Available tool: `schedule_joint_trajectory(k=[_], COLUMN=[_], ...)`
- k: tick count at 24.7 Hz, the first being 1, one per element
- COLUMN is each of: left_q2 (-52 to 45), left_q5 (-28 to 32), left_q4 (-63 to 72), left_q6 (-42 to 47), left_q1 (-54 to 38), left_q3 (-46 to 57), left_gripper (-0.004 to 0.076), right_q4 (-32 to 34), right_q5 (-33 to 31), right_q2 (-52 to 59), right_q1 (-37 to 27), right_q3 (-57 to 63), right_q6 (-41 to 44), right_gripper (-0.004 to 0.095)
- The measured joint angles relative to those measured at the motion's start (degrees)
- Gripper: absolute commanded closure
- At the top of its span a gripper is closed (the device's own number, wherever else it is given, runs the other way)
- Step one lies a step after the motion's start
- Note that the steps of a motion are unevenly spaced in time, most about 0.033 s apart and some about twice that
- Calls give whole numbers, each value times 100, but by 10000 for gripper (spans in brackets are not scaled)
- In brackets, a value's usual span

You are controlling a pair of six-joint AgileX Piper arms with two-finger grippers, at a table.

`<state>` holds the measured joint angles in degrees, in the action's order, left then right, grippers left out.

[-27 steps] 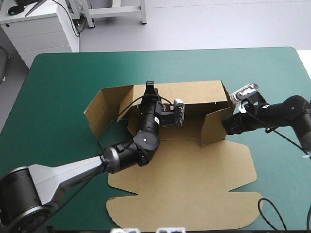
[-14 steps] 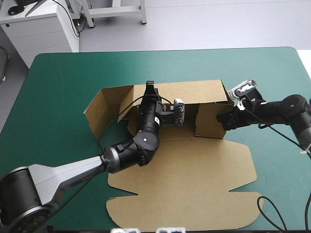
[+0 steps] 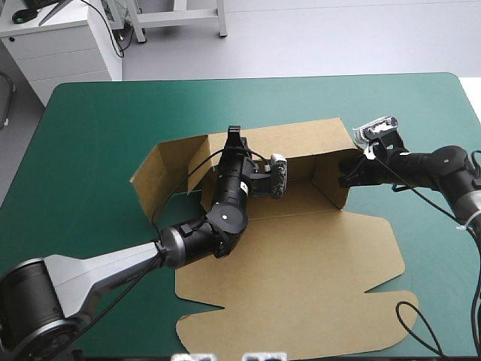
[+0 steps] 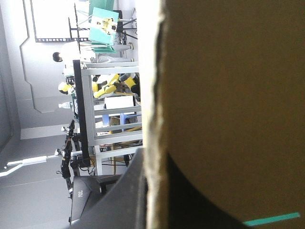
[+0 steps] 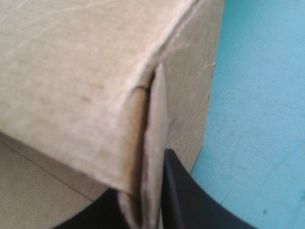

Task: Fold the box

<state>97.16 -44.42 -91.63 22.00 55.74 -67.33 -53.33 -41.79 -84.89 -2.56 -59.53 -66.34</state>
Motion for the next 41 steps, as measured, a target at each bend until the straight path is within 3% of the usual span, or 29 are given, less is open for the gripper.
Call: schedule_joint_trajectory(k=[8,13,16,21,26,28,30,31,41], left_q2=[0,20,45,56,-109,-203,-283,-327,-1416], left_q5=[-91,-85,-29,-55,-553,-725,-853,-882,-832], left_q4=[22,99,133,-124,-489,-495,-495,-495,259], left_q6=[11,31,31,46,1076,1347,1492,1525,1710], left_q1=[0,0,0,383,1247,1472,1663,1735,1591], left_q3=[0,0,0,0,0,0,0,0,-855], left_gripper=[695,500,437,439,447,508,692,714,708], right_q4=[268,985,1255,1532,1823,1848,1877,1890,1991], right_q5=[559,1086,1215,1249,1244,1244,1244,1244,1215], right_q2=[0,0,10,21,44,44,44,44,49], right_q1=[406,811,894,923,949,949,949,949,949], right_q3=[0,-12,-17,-26,-26,-26,-26,-26,-30], right_q6=[229,1033,1398,1817,2147,2192,2214,2226,2400], right_gripper=[907,907,907,907,907,907,907,907,907])
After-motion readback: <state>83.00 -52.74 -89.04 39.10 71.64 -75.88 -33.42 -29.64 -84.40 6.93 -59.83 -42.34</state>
